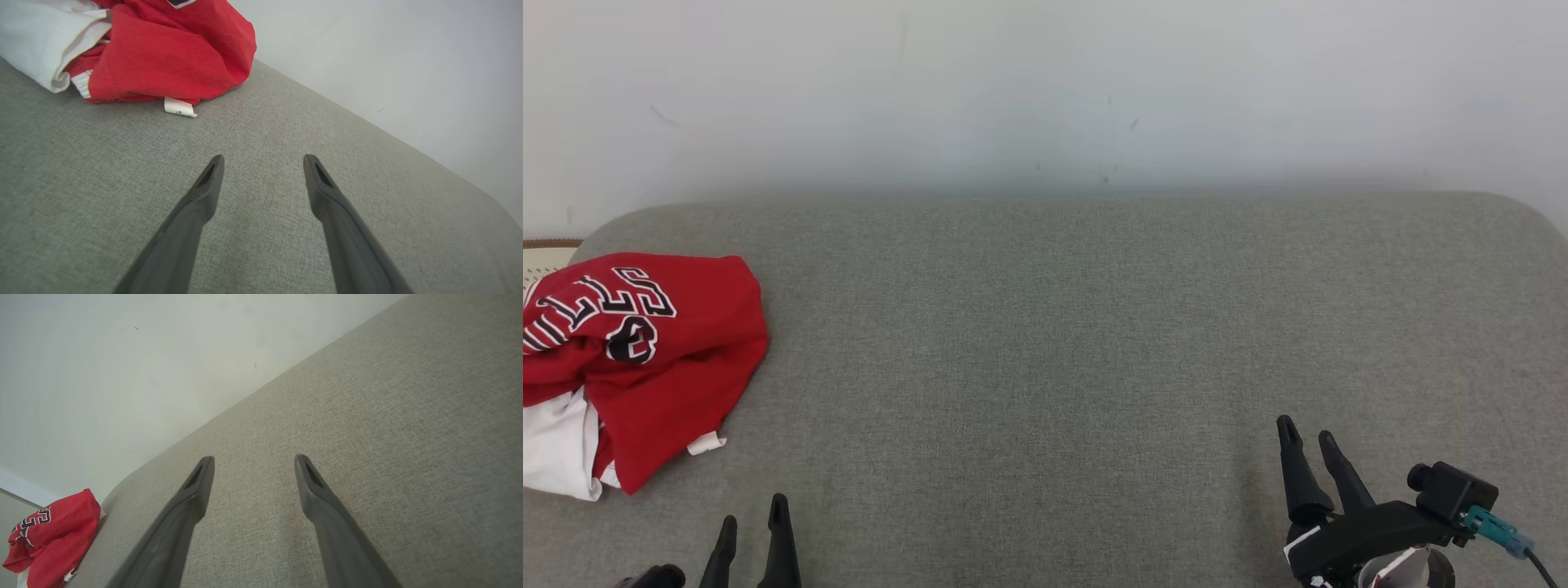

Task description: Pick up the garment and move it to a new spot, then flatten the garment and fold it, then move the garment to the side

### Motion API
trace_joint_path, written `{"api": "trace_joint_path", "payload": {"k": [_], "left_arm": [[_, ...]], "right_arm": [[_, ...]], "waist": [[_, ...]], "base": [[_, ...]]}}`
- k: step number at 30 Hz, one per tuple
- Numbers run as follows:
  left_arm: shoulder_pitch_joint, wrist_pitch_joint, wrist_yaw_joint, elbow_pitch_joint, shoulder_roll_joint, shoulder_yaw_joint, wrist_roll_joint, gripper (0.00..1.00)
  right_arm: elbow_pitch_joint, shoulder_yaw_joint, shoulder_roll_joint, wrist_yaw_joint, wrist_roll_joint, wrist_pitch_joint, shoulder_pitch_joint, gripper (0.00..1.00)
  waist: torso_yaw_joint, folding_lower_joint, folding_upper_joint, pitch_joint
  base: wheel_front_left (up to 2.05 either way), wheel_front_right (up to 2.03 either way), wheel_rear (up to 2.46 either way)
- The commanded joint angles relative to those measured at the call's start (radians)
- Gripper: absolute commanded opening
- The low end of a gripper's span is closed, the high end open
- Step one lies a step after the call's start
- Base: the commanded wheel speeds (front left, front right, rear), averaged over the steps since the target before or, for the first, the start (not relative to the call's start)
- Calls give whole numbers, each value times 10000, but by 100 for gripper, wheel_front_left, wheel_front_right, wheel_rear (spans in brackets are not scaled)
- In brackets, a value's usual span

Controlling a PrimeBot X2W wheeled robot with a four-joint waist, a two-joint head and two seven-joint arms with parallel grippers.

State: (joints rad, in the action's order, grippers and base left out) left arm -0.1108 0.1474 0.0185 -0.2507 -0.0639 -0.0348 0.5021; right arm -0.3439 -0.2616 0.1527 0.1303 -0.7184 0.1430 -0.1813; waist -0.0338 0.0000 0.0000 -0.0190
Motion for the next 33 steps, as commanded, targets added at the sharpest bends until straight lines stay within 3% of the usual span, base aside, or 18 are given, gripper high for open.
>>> {"api": "trace_joint_path", "payload": {"k": [1,23,33], "left_arm": [[1,120,20,22,-88,-3,-400,100],[-2,612,201,-260,-164,332,-2527,100],[-3,814,609,-322,-191,187,-3353,100]], "right_arm": [[16,-168,88,4,338,124,-240,100],[-365,-680,217,6,2336,632,-380,100],[-263,-511,126,6,3431,840,-328,100]], "waist": [[-19,0,0,15],[-239,0,0,40],[-309,0,0,52]], "base": [[0,0,0],[0,0,0],[0,0,0]]}}
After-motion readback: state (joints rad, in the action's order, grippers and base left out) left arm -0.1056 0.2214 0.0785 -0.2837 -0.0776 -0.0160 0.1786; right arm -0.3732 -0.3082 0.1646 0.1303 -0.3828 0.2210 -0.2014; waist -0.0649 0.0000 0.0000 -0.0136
